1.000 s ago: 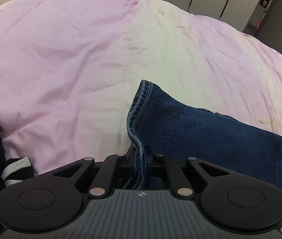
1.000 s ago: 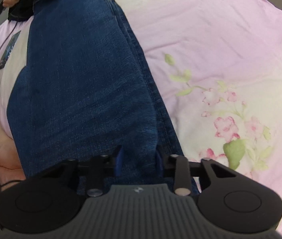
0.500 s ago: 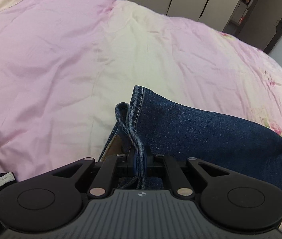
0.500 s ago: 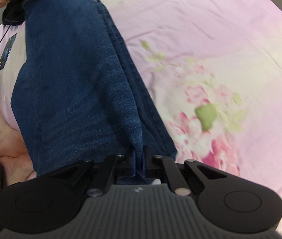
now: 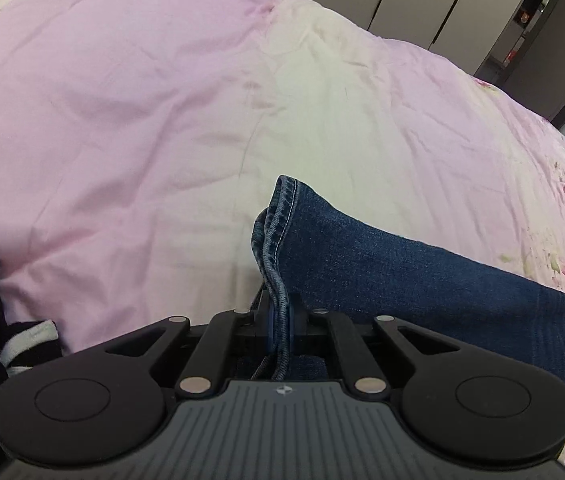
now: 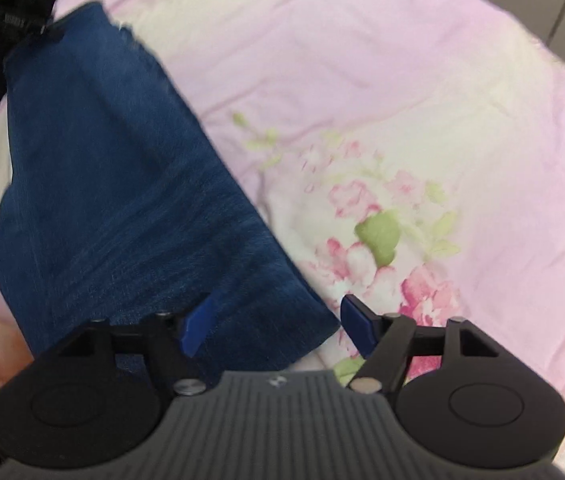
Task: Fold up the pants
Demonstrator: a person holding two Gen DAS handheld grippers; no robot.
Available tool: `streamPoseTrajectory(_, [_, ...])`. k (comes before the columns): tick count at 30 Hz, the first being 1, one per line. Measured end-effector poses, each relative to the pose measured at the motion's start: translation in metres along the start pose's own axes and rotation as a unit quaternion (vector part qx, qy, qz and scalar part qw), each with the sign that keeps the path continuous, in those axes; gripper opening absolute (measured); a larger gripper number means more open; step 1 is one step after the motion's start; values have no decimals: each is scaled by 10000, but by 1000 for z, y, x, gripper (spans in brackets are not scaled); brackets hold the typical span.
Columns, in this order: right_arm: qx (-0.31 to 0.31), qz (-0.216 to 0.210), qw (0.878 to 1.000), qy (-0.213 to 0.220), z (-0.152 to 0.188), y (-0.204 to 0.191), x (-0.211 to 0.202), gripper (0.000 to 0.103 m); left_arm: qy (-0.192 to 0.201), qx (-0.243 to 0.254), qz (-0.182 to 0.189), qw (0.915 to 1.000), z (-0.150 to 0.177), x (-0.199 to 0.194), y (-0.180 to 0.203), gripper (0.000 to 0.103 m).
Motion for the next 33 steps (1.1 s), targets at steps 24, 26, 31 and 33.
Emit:
streamPoseTrajectory(24, [3290,492,9414,556,143,-141,-59,68,1038,-508,93,9933,113,-57,51,50])
streamPoseTrajectory(26, [3027,789,9483,534,140,-158,-51,70,1086,-746,179,9911,128,-52,48,50])
streamPoseTrajectory(31, [2867,1381,9466,515,141,-161,-25,37,1191,-1065,234,9869,155,-50,42,49])
streamPoseTrajectory(33, [2764,1737,9439,491,148,-155,-21,5,1224,-1136,235,9857,159,-50,39,49])
Point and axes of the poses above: each gripper's, at about its wrist camera, not at the fingertips, and x roughly the way its jaws point, y to its right, z to its underside, the point moved 6 cm from there along x, roughly the way its jaws point, and after that the axes turned 13 degrees about z, right-handed, at the moved point
